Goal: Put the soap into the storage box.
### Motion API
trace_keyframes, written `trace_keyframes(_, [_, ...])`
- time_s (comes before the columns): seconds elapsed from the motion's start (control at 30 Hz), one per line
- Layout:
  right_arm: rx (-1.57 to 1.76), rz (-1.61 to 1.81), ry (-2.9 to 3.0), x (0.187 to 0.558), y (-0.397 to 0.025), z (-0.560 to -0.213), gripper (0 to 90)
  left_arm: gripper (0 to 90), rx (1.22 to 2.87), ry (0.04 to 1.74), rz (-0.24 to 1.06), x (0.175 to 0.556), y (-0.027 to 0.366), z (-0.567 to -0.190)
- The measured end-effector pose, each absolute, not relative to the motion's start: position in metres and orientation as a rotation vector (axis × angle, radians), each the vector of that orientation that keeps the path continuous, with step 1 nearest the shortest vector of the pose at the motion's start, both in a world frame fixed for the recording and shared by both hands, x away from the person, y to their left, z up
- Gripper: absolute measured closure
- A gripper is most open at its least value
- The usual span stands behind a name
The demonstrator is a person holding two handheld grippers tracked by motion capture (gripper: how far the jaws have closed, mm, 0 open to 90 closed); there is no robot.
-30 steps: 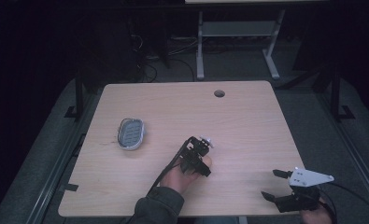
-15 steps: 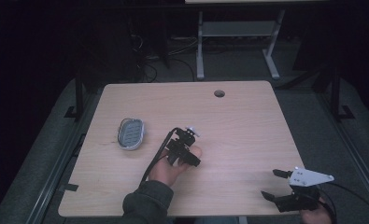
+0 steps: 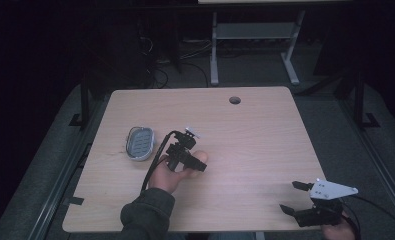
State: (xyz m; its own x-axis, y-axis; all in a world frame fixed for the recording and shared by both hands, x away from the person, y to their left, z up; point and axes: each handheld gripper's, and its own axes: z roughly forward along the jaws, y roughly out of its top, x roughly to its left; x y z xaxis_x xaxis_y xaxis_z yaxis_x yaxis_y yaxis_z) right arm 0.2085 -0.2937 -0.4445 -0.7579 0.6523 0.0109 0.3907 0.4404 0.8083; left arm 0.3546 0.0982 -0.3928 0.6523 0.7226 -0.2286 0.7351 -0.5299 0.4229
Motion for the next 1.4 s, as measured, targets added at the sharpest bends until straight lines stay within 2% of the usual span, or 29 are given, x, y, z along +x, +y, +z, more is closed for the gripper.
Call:
trace_keyframes(0.47, [0.893, 1.226, 2.390, 0.209, -0.294, -0.444, 13.8, 32.4, 2.298, 1.175, -0.085, 0.363, 0.122, -0.383])
trace_keyframes(1.4, [0.893, 1.232, 2.390, 0.209, -0.294, -0.444, 13.8, 32.4, 2.191, 1.265, -0.089, 0.385, 0.179, -0.359])
